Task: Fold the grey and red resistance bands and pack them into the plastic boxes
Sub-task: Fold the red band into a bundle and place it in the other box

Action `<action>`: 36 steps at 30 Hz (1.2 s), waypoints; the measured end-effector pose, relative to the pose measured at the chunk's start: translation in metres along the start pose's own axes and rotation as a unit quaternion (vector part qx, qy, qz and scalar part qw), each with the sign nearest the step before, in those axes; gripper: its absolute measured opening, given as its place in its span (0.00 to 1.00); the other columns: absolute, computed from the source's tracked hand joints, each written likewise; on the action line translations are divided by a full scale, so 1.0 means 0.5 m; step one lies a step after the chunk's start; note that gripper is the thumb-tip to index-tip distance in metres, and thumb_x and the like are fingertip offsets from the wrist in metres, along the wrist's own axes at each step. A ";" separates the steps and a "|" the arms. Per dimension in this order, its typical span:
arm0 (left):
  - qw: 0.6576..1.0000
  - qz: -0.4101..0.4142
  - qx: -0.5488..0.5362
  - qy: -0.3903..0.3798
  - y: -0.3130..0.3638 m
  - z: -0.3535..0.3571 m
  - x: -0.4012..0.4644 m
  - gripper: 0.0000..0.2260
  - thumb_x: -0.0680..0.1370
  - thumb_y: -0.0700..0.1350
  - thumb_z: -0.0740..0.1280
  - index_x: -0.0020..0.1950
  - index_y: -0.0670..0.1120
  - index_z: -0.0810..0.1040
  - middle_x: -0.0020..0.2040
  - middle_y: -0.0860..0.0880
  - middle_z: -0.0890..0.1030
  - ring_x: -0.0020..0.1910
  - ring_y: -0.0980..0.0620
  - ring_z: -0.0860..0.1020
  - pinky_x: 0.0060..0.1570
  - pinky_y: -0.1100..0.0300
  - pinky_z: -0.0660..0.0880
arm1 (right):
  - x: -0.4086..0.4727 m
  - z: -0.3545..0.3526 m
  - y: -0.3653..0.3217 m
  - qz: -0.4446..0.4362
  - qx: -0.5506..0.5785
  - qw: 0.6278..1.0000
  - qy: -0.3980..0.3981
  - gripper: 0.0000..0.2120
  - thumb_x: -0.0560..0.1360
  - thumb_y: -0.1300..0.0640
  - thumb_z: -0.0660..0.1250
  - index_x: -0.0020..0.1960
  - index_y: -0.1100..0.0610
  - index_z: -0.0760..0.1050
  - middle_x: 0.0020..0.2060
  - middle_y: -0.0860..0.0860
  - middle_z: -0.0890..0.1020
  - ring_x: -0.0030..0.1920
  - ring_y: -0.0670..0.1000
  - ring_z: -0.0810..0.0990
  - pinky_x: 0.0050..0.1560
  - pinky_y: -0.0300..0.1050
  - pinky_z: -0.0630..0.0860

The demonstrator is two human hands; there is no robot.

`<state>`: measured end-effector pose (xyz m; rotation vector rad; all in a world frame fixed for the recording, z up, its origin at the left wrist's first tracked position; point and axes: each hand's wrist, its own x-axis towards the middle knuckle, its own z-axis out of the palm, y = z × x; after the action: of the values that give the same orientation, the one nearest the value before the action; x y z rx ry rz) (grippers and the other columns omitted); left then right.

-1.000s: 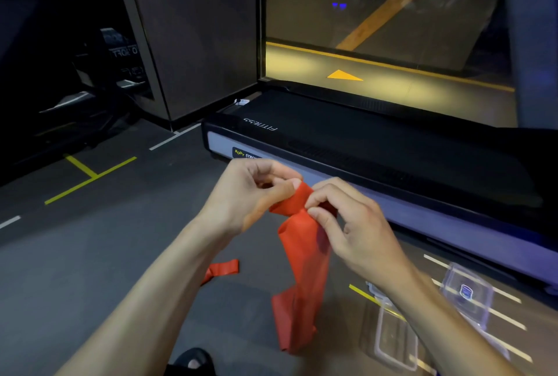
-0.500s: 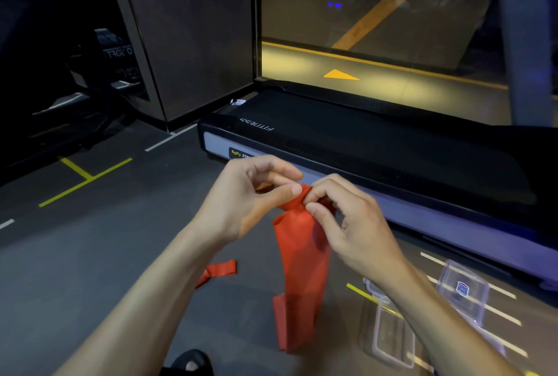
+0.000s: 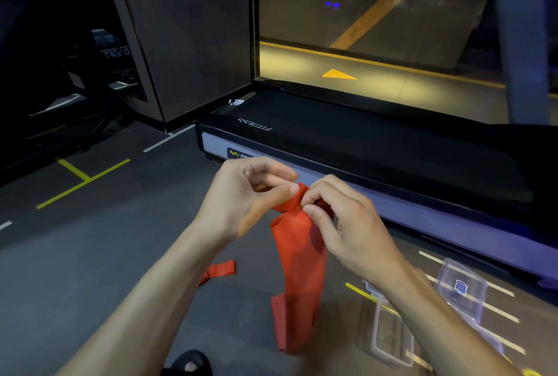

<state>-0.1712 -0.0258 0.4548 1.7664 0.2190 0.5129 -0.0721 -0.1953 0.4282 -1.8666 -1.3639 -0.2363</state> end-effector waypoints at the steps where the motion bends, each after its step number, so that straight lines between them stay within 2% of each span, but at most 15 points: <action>1: 1.000 -0.001 0.001 -0.002 0.000 0.001 -0.001 0.07 0.74 0.38 0.77 0.51 0.42 0.84 0.40 0.46 0.87 0.40 0.46 0.87 0.46 0.60 0.82 | 0.000 0.000 0.000 0.001 -0.001 1.000 0.001 0.05 0.78 0.66 0.69 0.47 0.57 0.76 0.45 0.47 0.76 0.47 0.46 0.76 0.50 0.34 0.69; 6: 1.000 -0.007 -0.012 -0.012 0.001 0.005 -0.002 0.08 0.74 0.37 0.76 0.52 0.40 0.84 0.40 0.45 0.87 0.42 0.45 0.87 0.45 0.61 0.81 | 0.001 0.003 0.002 0.000 -0.003 1.000 0.004 0.05 0.78 0.66 0.69 0.47 0.57 0.76 0.45 0.47 0.76 0.47 0.46 0.76 0.50 0.34 0.69; 10: 1.000 -0.008 -0.017 -0.022 0.003 0.004 -0.004 0.09 0.74 0.38 0.76 0.53 0.40 0.84 0.42 0.45 0.88 0.44 0.44 0.87 0.49 0.57 0.83 | 0.000 0.004 0.003 0.004 -0.005 1.000 0.002 0.06 0.78 0.65 0.69 0.47 0.56 0.75 0.45 0.47 0.76 0.46 0.46 0.76 0.50 0.35 0.70; 18: 1.000 -0.004 -0.017 -0.025 0.005 0.007 -0.003 0.12 0.71 0.40 0.78 0.52 0.41 0.84 0.43 0.45 0.88 0.46 0.46 0.87 0.52 0.56 0.83 | 0.001 0.005 0.005 0.013 -0.006 1.000 0.008 0.07 0.78 0.65 0.69 0.47 0.56 0.75 0.44 0.45 0.75 0.46 0.42 0.75 0.49 0.30 0.66; 24: 1.000 -0.003 -0.018 -0.021 0.004 0.004 -0.004 0.12 0.71 0.39 0.79 0.52 0.41 0.84 0.42 0.45 0.88 0.44 0.47 0.87 0.50 0.58 0.83 | 0.001 0.002 0.005 0.016 -0.003 1.000 0.004 0.06 0.78 0.65 0.69 0.48 0.56 0.75 0.45 0.45 0.76 0.47 0.41 0.75 0.49 0.30 0.66; 30: 1.000 -0.001 -0.013 -0.014 0.000 0.005 -0.002 0.09 0.72 0.37 0.78 0.51 0.41 0.84 0.42 0.44 0.87 0.45 0.43 0.87 0.51 0.51 0.83 | -0.001 0.002 0.003 0.019 -0.002 1.000 0.006 0.06 0.78 0.65 0.70 0.48 0.55 0.75 0.45 0.44 0.76 0.46 0.41 0.75 0.49 0.31 0.67; 36: 1.000 0.008 -0.017 -0.002 0.001 0.003 -0.002 0.09 0.73 0.37 0.77 0.51 0.40 0.84 0.41 0.44 0.87 0.43 0.42 0.87 0.47 0.54 0.84 | 0.000 0.000 0.001 0.012 0.001 1.000 0.006 0.06 0.78 0.65 0.69 0.48 0.55 0.75 0.45 0.45 0.76 0.47 0.43 0.75 0.50 0.33 0.68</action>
<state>-0.1713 -0.0277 0.4546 1.7380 0.1918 0.5220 -0.0716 -0.1952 0.4278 -1.8764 -1.3334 -0.2336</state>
